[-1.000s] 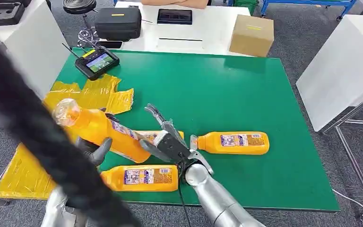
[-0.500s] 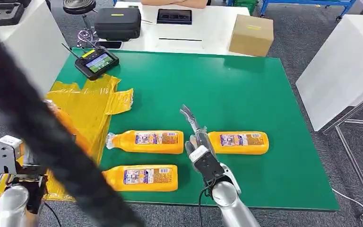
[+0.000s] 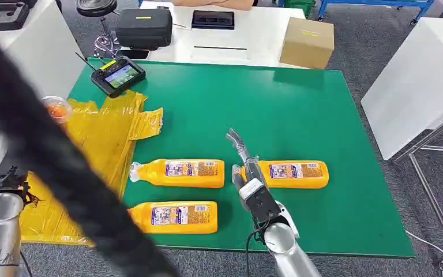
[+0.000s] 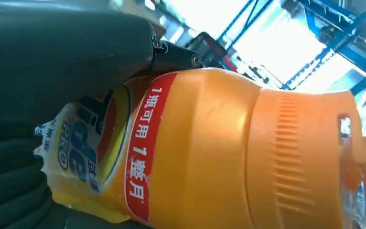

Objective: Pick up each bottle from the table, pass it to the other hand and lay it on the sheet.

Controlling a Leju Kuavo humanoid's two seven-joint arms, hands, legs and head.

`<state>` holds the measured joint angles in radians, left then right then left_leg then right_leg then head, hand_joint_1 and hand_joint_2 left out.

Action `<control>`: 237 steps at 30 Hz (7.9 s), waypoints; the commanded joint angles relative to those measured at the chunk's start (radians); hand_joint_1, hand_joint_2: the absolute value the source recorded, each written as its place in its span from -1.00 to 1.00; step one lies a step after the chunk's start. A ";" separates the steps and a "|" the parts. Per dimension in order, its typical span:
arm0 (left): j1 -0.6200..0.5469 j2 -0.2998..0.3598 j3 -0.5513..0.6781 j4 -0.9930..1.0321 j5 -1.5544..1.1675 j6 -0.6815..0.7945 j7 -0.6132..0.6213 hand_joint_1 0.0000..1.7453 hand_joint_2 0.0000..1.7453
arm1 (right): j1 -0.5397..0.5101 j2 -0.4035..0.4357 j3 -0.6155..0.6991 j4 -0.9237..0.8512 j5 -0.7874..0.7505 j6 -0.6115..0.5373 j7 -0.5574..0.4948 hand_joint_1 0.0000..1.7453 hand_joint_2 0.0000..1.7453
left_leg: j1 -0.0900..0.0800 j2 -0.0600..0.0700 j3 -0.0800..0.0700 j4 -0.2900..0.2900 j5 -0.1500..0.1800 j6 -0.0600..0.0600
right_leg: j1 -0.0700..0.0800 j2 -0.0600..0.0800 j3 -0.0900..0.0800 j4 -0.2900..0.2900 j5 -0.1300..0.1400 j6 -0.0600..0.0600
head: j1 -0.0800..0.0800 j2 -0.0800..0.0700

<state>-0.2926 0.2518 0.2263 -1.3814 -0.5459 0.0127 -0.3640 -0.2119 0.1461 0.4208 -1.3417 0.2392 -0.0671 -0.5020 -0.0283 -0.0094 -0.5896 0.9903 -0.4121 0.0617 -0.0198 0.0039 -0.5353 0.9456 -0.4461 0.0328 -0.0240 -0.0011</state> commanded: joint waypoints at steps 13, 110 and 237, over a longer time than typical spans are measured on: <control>-0.339 0.030 -0.471 0.951 -0.672 0.472 0.051 1.00 1.00 | -0.025 -0.033 0.058 0.050 -0.036 -0.030 -0.002 -1.00 -1.00 | 0.001 -0.001 0.006 -0.003 0.001 -0.005 | 0.000 -0.002 0.007 -0.003 0.001 -0.005 | 0.000 0.000; 0.357 -0.319 -0.096 -0.275 0.836 0.032 -0.091 -1.00 -1.00 | -0.028 -0.462 -0.274 0.222 0.737 -0.078 0.266 -1.00 1.00 | 0.000 0.002 0.002 -0.001 -0.002 -0.005 | 0.001 0.004 0.001 -0.005 0.003 -0.004 | -0.001 0.000; 0.303 -0.292 -0.215 -0.199 0.681 0.061 0.089 -1.00 -1.00 | -0.196 -0.350 -0.152 0.046 0.309 0.024 0.157 1.00 1.00 | -0.002 -0.002 0.001 -0.001 0.001 -0.004 | 0.001 -0.002 0.002 -0.004 0.003 -0.002 | -0.001 0.000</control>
<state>0.0497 -0.0587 0.0645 -1.6575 0.1423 0.1214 -0.2785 -0.4167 -0.2835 0.2999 -1.2073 0.5967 -0.0782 -0.3120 -0.0307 -0.0130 -0.5907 0.9907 -0.4113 0.0630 -0.0188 0.0015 -0.5348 0.9428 -0.4427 0.0330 -0.0248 -0.0011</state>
